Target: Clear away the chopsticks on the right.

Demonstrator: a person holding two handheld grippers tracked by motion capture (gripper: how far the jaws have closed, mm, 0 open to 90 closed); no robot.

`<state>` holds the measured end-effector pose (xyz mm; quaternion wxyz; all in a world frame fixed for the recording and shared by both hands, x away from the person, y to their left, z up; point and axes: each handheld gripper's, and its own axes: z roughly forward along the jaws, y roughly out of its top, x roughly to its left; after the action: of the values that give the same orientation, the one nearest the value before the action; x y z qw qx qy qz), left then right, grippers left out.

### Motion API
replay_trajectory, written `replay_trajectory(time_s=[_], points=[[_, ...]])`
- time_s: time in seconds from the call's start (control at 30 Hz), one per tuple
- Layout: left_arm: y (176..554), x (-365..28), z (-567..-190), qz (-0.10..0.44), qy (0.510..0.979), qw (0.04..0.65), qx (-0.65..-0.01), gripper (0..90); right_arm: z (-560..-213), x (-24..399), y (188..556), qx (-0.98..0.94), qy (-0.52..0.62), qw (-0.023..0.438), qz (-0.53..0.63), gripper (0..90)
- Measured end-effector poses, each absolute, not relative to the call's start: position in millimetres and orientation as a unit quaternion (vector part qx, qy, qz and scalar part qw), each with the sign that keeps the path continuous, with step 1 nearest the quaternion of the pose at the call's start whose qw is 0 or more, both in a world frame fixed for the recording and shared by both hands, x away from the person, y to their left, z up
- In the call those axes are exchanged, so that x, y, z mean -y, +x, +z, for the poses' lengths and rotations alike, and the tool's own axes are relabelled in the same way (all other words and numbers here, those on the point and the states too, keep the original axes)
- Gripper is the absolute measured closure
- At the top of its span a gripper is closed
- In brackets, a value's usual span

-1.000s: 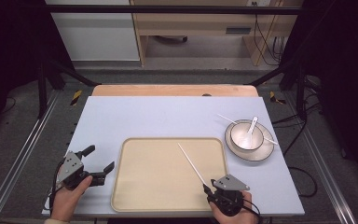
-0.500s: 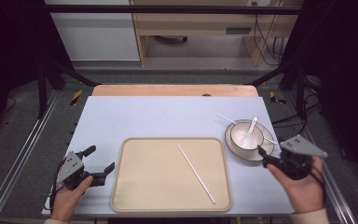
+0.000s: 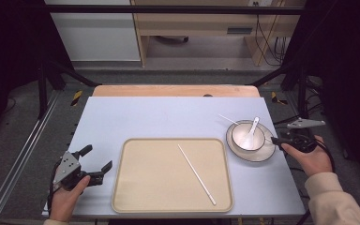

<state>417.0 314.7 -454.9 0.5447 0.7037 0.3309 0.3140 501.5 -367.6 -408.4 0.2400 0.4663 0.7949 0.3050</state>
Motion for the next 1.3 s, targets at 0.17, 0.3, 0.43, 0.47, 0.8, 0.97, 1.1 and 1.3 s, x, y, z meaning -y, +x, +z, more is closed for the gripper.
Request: replay_trajectory(time_s=[0.17, 0.3, 0.43, 0.47, 0.8, 0.97, 1.1, 1.3], points=[[417, -316, -456, 0.314, 0.704, 0.543, -0.333, 3.6, -425, 365, 520, -0.810, 0.466, 0.226, 0.274, 56.8], [418, -315, -457, 0.312, 0.706, 0.543, -0.331, 3.6, -433, 365, 529, -0.816, 0.459, 0.218, 0.274, 58.7], [418, -314, -457, 0.312, 0.709, 0.540, -0.330, 3.6, -441, 364, 535, -0.824, 0.454, 0.208, 0.267, 61.6], [418, -314, -457, 0.312, 0.709, 0.540, -0.330, 3.6, -441, 364, 535, -0.824, 0.454, 0.208, 0.267, 61.6], [418, -314, -458, 0.311, 0.710, 0.537, -0.333, 3.6, -445, 367, 536, -0.836, 0.439, 0.194, 0.268, 72.5], [419, -315, -458, 0.311, 0.710, 0.536, -0.334, 3.6, -444, 367, 533, -0.838, 0.432, 0.191, 0.274, 77.7], [419, -315, -458, 0.311, 0.710, 0.536, -0.334, 3.6, -443, 363, 531, -0.841, 0.422, 0.192, 0.277, 83.2], [418, -316, -458, 0.313, 0.709, 0.537, -0.335, 3.6, -436, 361, 527, -0.831, 0.433, 0.209, 0.280, 83.9]])
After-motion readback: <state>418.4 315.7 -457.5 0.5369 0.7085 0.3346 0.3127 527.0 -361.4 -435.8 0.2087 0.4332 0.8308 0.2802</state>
